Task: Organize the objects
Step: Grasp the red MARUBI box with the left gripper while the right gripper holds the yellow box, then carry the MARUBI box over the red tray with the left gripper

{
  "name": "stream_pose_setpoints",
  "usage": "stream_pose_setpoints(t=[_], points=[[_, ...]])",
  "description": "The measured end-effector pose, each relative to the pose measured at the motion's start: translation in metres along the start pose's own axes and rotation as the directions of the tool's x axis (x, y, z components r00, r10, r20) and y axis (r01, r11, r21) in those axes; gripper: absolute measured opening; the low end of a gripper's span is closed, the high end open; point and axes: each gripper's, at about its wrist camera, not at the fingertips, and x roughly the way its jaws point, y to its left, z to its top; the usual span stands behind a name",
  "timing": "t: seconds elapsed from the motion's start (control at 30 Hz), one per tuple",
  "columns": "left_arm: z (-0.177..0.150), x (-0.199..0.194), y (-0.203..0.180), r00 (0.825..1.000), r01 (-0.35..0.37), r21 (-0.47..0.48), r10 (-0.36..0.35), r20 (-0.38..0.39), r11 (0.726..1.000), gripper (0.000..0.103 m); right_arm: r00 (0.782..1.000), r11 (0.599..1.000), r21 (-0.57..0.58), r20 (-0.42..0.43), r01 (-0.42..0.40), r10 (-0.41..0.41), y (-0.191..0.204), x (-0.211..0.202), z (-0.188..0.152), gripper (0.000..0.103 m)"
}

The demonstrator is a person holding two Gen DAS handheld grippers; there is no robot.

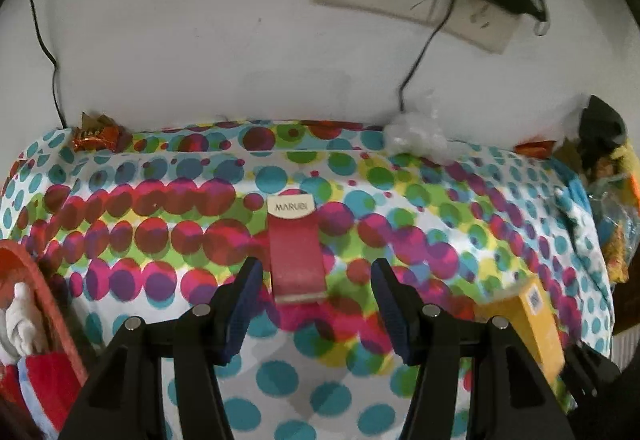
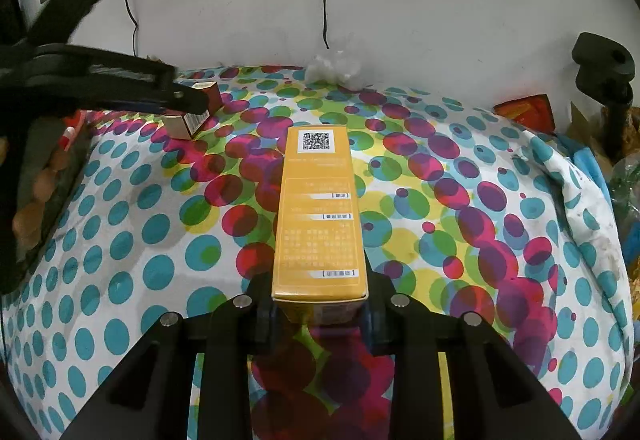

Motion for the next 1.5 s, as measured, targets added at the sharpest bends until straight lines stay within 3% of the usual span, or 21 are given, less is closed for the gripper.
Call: stream_pose_setpoints(t=[0.43,0.57,0.67,0.83,1.1,1.5], points=[[-0.001,0.026,-0.009,0.997,-0.08,0.06,0.081,0.0,0.995,0.057,1.0,1.0,-0.002,0.001,0.001,-0.001,0.001,0.001,-0.001,0.029],[-0.004,0.025,-0.01,0.995,-0.094,0.072,0.093,0.027,0.993,0.03,1.0,1.0,-0.001,0.001,0.001,-0.001,0.001,0.0,-0.002,0.029],[-0.008,0.023,-0.017,0.989,-0.147,0.112,0.142,0.045,0.983,0.03,1.0,1.0,-0.001,0.001,0.001,-0.001,0.001,0.001,-0.001,0.029],[-0.018,0.019,-0.03,0.984,-0.173,0.163,0.163,0.071,0.971,0.03,1.0,1.0,-0.002,0.001,0.002,-0.002,0.001,0.001,-0.001,0.029],[-0.045,0.003,-0.049,0.984,-0.17,0.2,0.157,0.079,0.965,0.03,1.0,1.0,-0.001,0.001,0.002,-0.002,0.002,0.001,0.0,0.029],[-0.077,-0.057,-0.044,0.981,-0.179,0.199,0.159,0.111,0.964,0.03,1.0,1.0,-0.002,0.0,0.003,-0.003,0.002,0.0,0.002,0.029]])
